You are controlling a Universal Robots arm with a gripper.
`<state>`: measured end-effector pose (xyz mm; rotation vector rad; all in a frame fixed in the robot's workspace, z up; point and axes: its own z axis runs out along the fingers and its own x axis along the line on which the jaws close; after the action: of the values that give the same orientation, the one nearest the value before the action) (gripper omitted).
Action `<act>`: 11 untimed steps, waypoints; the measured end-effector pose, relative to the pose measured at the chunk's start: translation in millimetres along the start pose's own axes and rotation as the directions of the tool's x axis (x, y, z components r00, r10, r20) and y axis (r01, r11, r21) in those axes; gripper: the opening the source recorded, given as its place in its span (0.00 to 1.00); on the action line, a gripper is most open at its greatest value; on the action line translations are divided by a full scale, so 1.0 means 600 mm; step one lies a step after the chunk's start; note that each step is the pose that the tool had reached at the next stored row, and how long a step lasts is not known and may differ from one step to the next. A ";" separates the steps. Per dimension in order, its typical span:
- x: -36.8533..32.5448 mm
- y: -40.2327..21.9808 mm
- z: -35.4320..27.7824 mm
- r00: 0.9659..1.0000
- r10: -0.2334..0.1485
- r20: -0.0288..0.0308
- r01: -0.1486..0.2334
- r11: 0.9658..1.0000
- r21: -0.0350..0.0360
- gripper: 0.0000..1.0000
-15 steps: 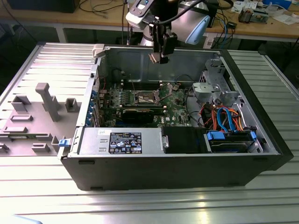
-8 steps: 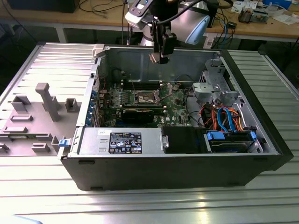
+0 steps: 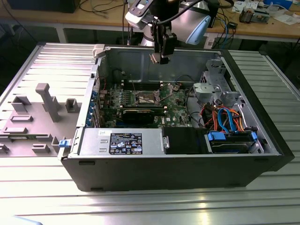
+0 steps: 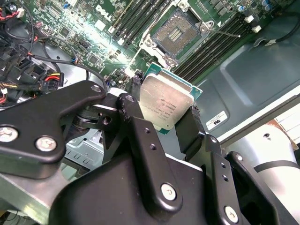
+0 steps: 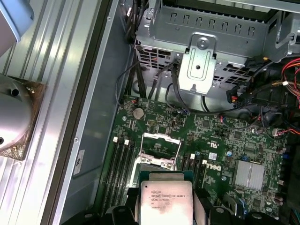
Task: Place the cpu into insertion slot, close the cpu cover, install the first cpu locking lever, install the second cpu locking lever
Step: 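Place the cpu into insertion slot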
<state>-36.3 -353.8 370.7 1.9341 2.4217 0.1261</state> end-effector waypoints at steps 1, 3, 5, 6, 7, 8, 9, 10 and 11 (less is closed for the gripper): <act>0.000 0.000 0.000 1.000 0.001 0.000 -0.001 1.000 0.000 0.55; 0.000 0.000 0.000 1.000 0.004 0.000 -0.004 1.000 0.000 0.55; 0.000 0.000 0.000 1.000 0.008 0.001 -0.008 1.000 0.000 0.55; 0.000 0.000 0.000 1.000 0.009 0.001 -0.009 1.000 0.000 0.55; 0.000 0.000 0.000 1.000 0.010 0.001 -0.010 1.000 0.000 0.55; 0.000 0.000 0.000 1.000 0.011 0.001 -0.011 1.000 0.000 0.55; 0.000 0.000 0.000 1.000 0.012 0.001 -0.012 1.000 0.000 0.55; 0.000 0.000 0.000 1.000 0.012 0.001 -0.012 1.000 0.000 0.55; 0.000 0.000 0.000 1.000 0.012 0.001 -0.012 1.000 0.000 0.55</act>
<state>-36.3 -353.9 370.6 1.9489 2.4093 0.1258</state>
